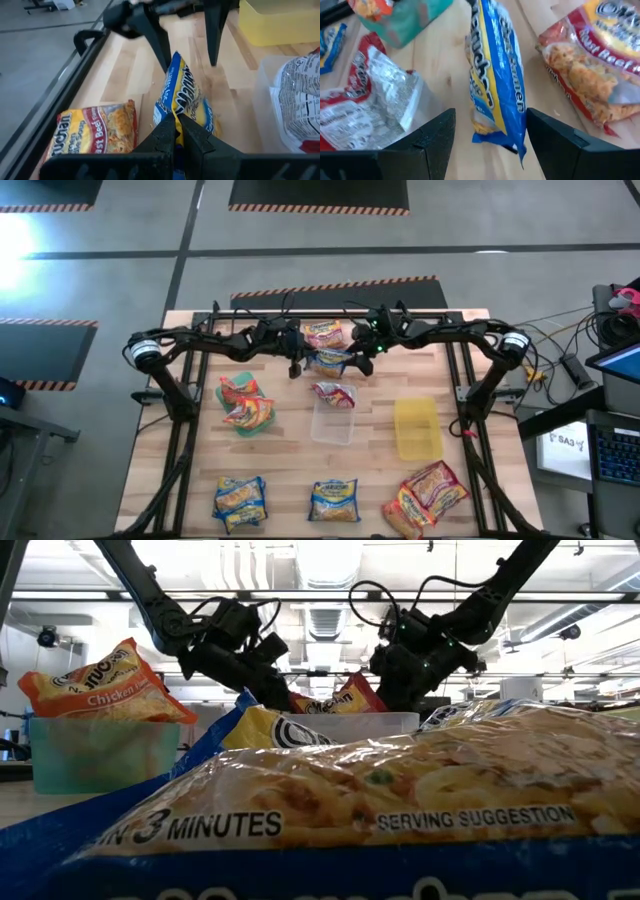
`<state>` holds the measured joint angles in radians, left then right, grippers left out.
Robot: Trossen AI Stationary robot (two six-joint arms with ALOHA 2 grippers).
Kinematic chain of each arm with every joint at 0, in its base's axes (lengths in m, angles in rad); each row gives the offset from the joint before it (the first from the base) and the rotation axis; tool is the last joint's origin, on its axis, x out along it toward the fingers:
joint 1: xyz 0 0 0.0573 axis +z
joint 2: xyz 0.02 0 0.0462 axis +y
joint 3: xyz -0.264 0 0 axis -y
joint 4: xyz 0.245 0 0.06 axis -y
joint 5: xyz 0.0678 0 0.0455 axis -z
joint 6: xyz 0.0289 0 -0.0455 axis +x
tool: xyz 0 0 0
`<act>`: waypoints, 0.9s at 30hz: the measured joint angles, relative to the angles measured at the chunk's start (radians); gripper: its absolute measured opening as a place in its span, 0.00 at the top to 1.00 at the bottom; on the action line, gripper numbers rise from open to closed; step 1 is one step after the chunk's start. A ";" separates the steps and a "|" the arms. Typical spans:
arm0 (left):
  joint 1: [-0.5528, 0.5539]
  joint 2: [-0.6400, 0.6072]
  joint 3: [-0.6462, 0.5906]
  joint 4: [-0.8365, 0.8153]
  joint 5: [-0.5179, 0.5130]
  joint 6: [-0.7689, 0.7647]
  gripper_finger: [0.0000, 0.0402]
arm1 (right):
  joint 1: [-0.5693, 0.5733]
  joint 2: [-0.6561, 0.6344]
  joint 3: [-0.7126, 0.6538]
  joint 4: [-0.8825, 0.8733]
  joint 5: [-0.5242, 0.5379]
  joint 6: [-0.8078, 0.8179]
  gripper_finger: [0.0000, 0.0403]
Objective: Sort Maruchan noodles
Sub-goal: Put the blue noodle pack into the yellow bin
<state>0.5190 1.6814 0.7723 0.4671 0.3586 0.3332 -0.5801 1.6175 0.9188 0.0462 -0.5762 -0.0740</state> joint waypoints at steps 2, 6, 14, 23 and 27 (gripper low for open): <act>0.000 0.000 0.000 0.012 0.003 0.006 1.00 | 0.004 0.018 0.000 0.025 0.001 -0.003 0.43; -0.001 0.000 0.000 0.021 0.054 0.006 1.00 | 0.007 0.054 0.000 0.102 0.000 -0.005 0.43; -0.001 0.000 0.000 0.039 0.051 0.000 1.00 | 0.007 0.098 0.000 0.170 -0.004 0.007 0.44; -0.001 0.002 0.000 0.081 0.045 -0.002 1.00 | 0.029 0.107 0.000 0.176 -0.037 0.012 0.57; -0.001 0.018 0.000 0.082 0.044 -0.014 1.00 | 0.040 0.107 0.000 0.176 -0.037 0.011 0.67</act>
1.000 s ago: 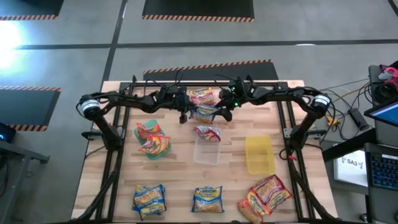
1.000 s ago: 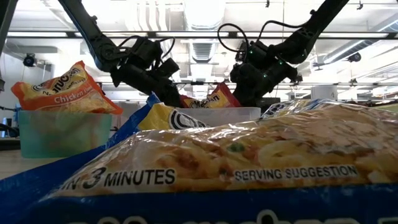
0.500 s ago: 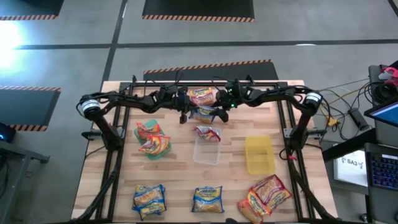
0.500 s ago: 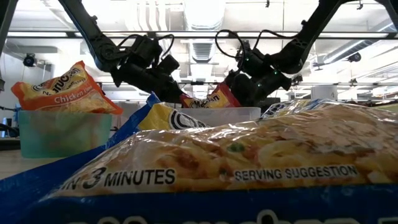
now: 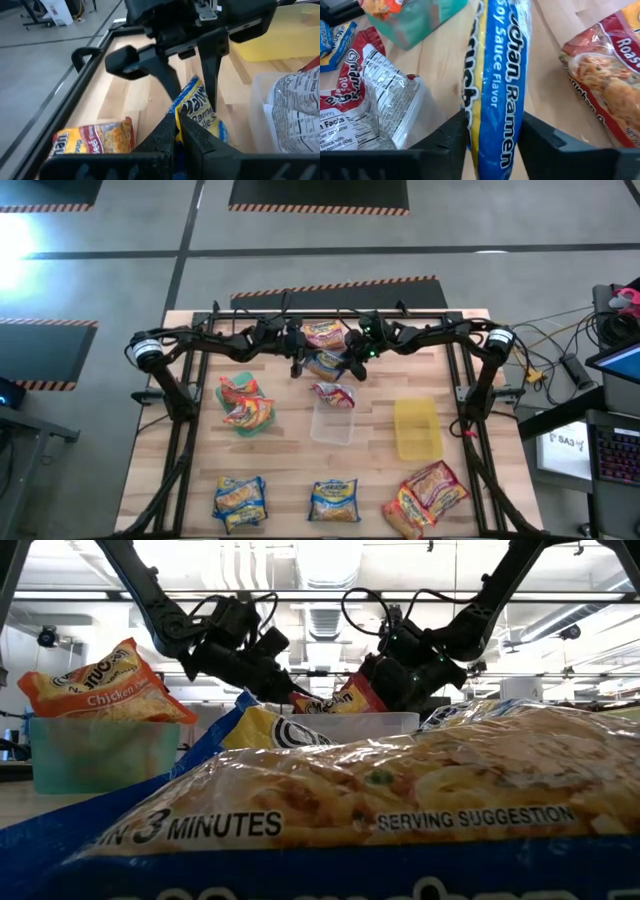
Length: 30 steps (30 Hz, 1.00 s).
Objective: Sort Maruchan noodles
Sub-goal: Put the blue noodle pack into the yellow bin
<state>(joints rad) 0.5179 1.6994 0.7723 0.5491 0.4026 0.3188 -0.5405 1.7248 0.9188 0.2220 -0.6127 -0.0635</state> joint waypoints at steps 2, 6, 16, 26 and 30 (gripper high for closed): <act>0.000 0.009 0.000 0.000 0.000 -0.018 1.00 | 0.004 0.000 0.000 -0.001 -0.001 0.000 0.73; 0.000 0.017 0.000 -0.002 0.000 -0.026 1.00 | 0.006 0.000 0.000 -0.001 -0.001 0.003 0.84; 0.001 0.009 0.000 0.045 0.000 -0.128 0.90 | 0.004 0.000 0.000 0.001 0.002 0.046 0.90; 0.001 0.006 0.000 0.023 0.008 -0.174 0.59 | 0.002 -0.005 0.000 -0.005 0.011 0.096 0.91; 0.005 0.003 0.017 0.045 0.008 -0.179 0.50 | -0.008 -0.019 0.000 -0.017 0.011 0.144 0.91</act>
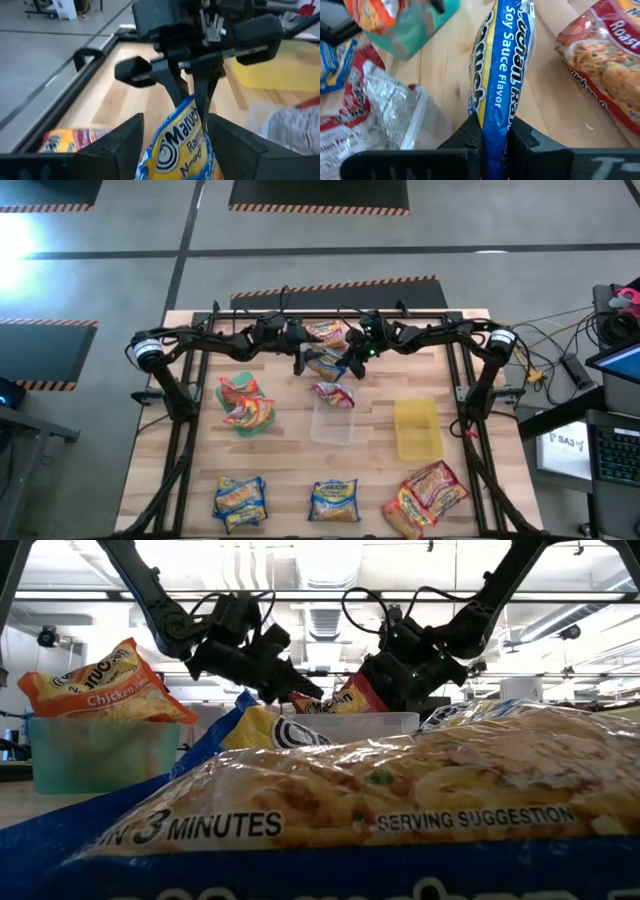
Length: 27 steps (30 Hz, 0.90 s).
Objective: Sort Maruchan noodles
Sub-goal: Put the blue noodle pack into the yellow bin
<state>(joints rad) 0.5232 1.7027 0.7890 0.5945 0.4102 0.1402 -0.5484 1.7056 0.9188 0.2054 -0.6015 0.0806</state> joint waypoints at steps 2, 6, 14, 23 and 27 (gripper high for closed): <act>0.000 0.000 0.016 -0.003 -0.001 0.000 0.47 | -0.008 -0.017 0.000 -0.019 0.001 0.010 0.91; 0.001 -0.001 0.049 -0.015 -0.003 -0.005 0.46 | -0.022 -0.066 0.000 -0.097 0.010 -0.010 0.91; 0.009 -0.003 0.090 -0.023 -0.008 -0.044 0.47 | -0.021 -0.215 0.093 -0.526 0.205 -0.184 0.91; 0.043 -0.003 0.087 -0.031 -0.008 -0.144 0.47 | -0.019 -0.337 0.317 -1.039 0.288 -0.238 0.91; 0.045 -0.003 0.072 -0.037 -0.008 -0.159 0.47 | 0.007 -0.394 0.358 -1.252 0.280 -0.251 0.91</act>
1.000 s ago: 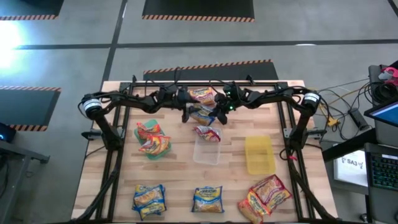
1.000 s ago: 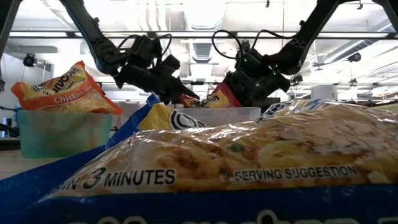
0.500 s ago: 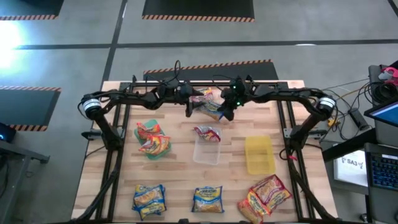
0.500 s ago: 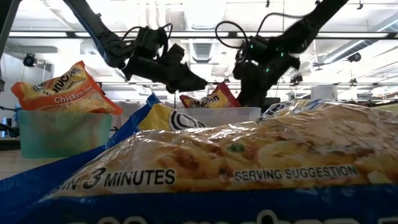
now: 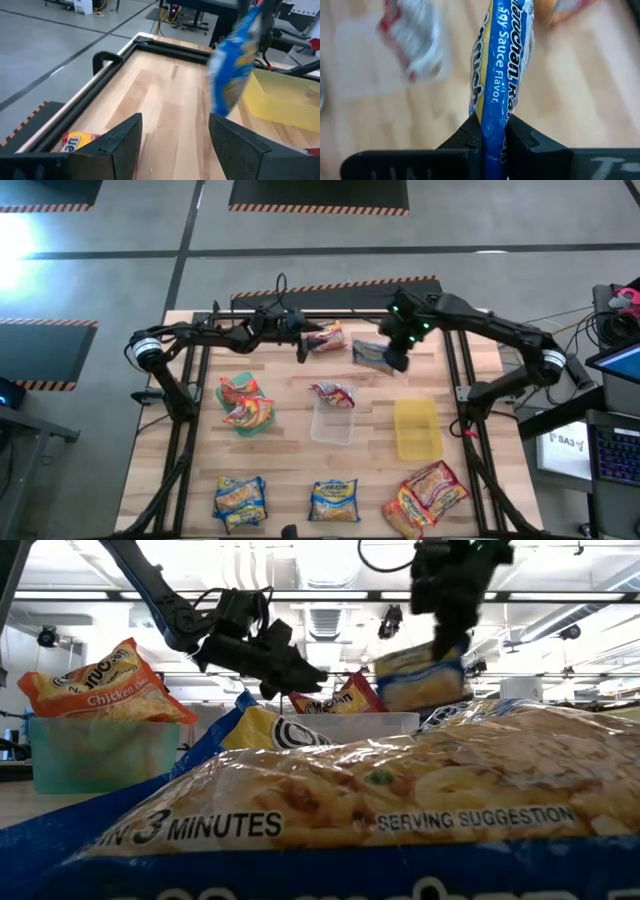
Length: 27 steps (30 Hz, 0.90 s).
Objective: Sort Maruchan noodles
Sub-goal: Put the blue noodle pack into the yellow bin
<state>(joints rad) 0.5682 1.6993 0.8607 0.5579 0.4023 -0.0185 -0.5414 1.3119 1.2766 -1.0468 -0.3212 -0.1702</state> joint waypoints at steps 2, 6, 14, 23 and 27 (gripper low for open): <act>0.000 0.000 -0.006 0.000 0.000 -0.001 0.47 | 0.024 -0.032 -0.001 -0.082 -0.001 -0.007 0.91; 0.000 0.000 -0.010 0.001 0.000 -0.007 0.47 | 0.080 -0.103 -0.028 -0.150 0.000 -0.031 0.91; 0.000 0.000 -0.012 0.003 0.000 -0.045 0.47 | 0.159 -0.221 -0.076 -0.222 -0.001 -0.113 0.91; 0.000 0.000 -0.012 0.003 -0.002 -0.052 0.47 | 0.218 -0.355 -0.168 -0.286 -0.040 0.047 0.91; 0.000 0.000 -0.012 0.014 -0.003 -0.066 0.47 | 0.237 -0.384 -0.238 -0.276 -0.047 0.042 0.91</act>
<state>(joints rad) 0.5678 1.6993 0.8486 0.5719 0.3992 -0.0850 -0.3048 0.9280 1.0389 -1.3230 -0.3682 -0.1286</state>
